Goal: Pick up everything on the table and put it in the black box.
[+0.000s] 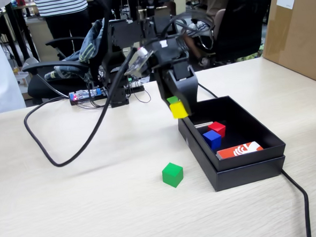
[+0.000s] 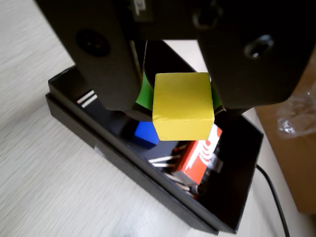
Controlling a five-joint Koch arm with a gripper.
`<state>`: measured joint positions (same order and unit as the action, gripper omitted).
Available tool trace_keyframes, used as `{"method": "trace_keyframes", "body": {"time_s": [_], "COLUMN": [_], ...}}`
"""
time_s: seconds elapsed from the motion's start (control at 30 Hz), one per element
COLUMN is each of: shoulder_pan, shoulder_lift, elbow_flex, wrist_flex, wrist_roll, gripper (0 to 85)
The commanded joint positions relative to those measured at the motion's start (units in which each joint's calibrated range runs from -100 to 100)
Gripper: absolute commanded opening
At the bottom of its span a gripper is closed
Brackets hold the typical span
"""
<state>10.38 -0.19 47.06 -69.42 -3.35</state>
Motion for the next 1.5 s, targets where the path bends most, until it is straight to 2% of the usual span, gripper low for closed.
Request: {"method": "trace_keyframes", "body": {"time_s": [0.0,0.2,0.43,0.47,0.5,0.53,0.73,0.93,1.23,1.37,1.47], "shoulder_pan": [4.20,6.94,7.72,7.72,7.72,7.72,6.79,3.76,-5.37,-8.64,-9.38], "shoulder_lift": [2.09,17.46,21.48,21.25,21.14,20.79,14.94,1.51,-1.01,9.09,16.43], "elbow_flex": [6.53,8.88,5.26,4.53,3.90,3.53,1.81,4.44,7.07,8.97,10.97], "wrist_flex": [0.00,0.00,0.00,-0.17,-1.73,-2.51,-3.20,-3.03,-3.03,-2.94,-2.85], "wrist_roll": [2.20,4.49,5.37,5.37,5.32,5.32,5.08,5.03,-1.47,-4.69,-5.27], "gripper": [11.4,11.8,12.5,15.6,27.9,30.3,42.8,44.3,44.1,44.1,44.1]}}
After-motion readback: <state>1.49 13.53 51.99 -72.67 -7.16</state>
